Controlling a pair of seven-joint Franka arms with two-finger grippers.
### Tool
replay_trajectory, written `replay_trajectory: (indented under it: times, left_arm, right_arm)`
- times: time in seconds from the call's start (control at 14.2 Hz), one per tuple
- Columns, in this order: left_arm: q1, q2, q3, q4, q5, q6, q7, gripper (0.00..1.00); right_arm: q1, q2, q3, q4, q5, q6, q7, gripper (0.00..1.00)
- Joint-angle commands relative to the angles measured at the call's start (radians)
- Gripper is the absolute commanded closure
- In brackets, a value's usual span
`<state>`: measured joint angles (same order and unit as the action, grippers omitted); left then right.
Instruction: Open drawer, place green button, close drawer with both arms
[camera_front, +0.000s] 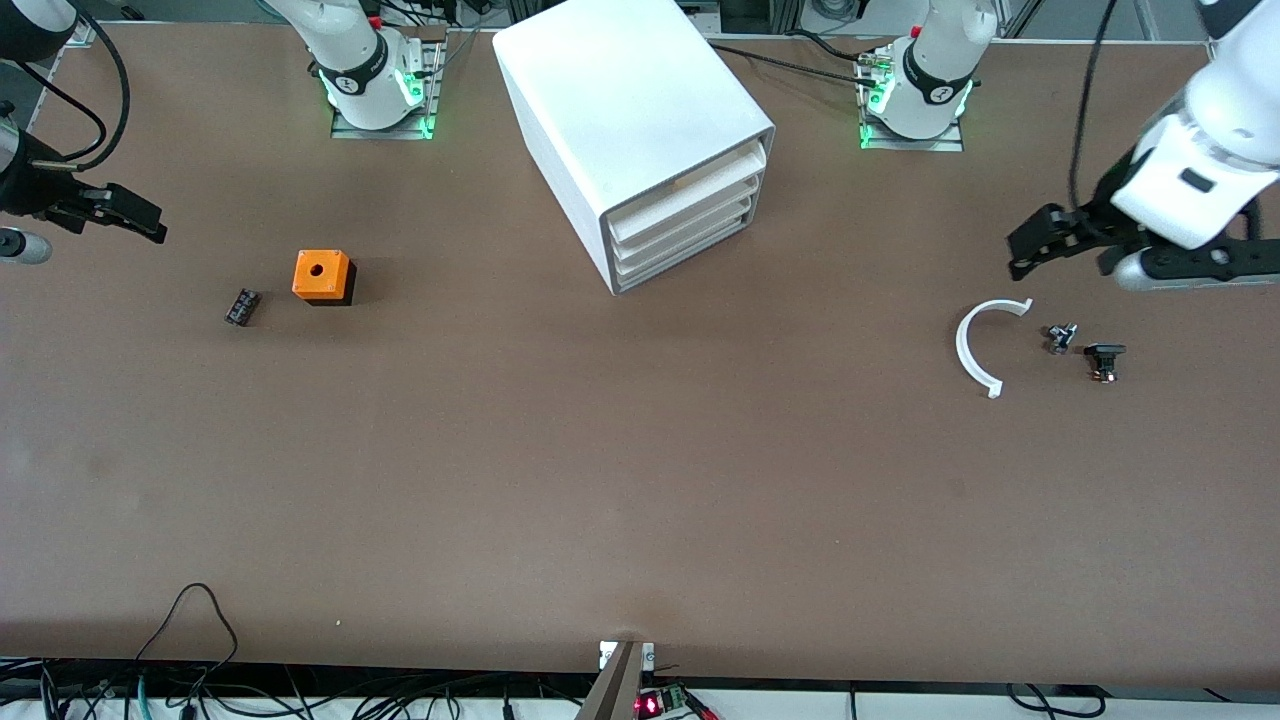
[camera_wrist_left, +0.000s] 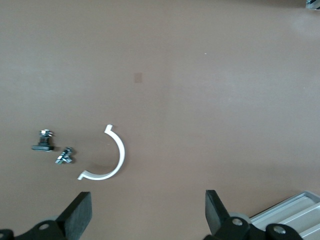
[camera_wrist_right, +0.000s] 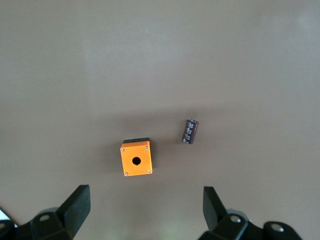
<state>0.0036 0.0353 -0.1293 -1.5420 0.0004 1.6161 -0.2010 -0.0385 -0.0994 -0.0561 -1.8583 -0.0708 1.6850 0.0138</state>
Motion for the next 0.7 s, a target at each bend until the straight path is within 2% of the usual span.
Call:
replay_trajectory:
  times: [0.0, 0.28, 0.63]
  left_arm:
    - [0.013, -0.02, 0.004, -0.009, 0.012, -0.022, 0.045, 0.0]
    - [0.045, -0.032, 0.011, -0.052, 0.01, -0.01, 0.115, 0.0]
    - [0.046, -0.023, 0.019, -0.035, 0.012, -0.015, 0.118, 0.0]
  right_arm:
    - [-0.001, -0.029, 0.001, -0.027, 0.014, 0.01, -0.017, 0.0]
    - [-0.001, -0.029, 0.001, -0.027, 0.014, 0.012, -0.017, 0.0]
    - [-0.001, -0.029, 0.001, -0.027, 0.014, 0.009, -0.017, 0.0]
